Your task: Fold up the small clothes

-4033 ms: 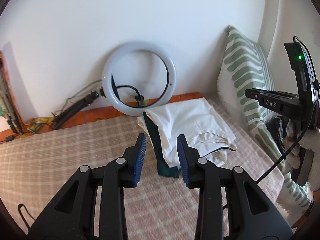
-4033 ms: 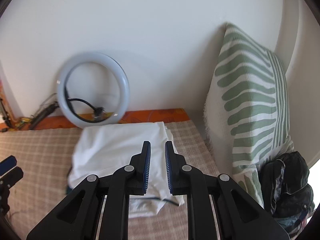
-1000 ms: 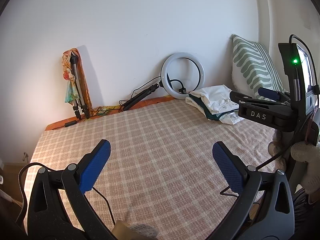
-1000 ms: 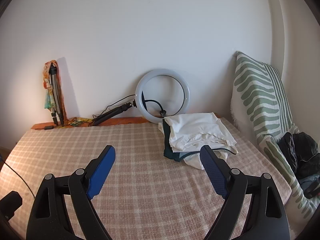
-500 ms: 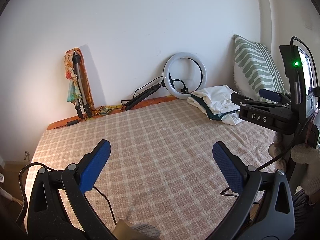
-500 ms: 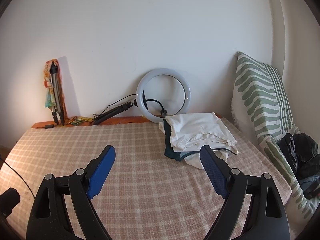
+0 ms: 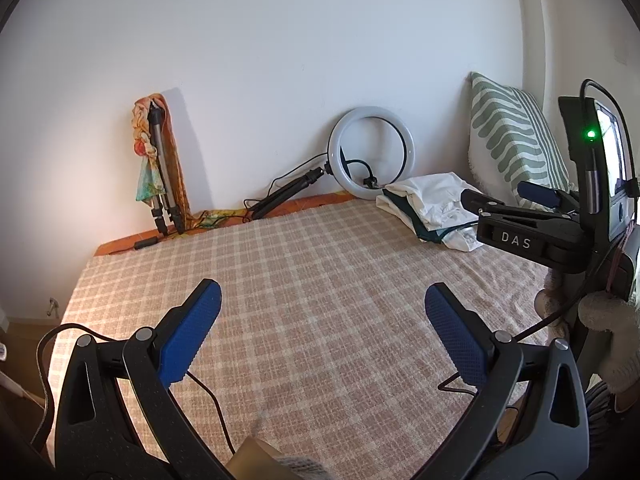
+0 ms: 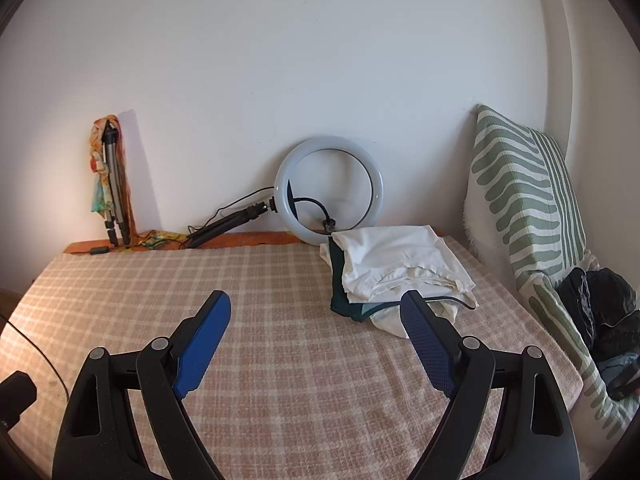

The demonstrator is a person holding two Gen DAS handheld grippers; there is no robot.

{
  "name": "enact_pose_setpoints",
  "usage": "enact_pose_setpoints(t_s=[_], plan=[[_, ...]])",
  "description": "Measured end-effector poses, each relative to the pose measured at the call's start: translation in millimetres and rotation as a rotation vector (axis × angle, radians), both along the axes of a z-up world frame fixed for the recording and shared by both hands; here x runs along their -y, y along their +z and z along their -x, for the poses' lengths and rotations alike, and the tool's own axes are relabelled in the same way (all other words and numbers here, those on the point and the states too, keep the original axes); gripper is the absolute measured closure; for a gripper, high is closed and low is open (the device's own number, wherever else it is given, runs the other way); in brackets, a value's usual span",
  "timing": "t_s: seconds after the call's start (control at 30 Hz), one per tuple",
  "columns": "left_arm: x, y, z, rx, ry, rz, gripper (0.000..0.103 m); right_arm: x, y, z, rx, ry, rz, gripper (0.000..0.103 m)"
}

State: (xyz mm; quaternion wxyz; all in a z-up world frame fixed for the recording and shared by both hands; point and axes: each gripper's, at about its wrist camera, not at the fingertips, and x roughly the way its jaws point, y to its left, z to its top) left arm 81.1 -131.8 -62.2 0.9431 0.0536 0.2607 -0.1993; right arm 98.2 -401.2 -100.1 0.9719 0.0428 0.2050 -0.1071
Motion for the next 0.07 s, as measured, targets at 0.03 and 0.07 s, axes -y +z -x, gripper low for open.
enact_pose_setpoints(t_s=[0.03, 0.07], plan=[[-0.2, 0.5, 0.4, -0.001, 0.001, 0.004, 0.0, -0.1, 0.0, 0.0, 0.0, 0.0, 0.0, 0.016], [-0.8, 1.2, -0.5, -0.005, 0.0, 0.007, 0.0, -0.2, 0.0, 0.2, 0.0, -0.001, 0.0, 0.016]])
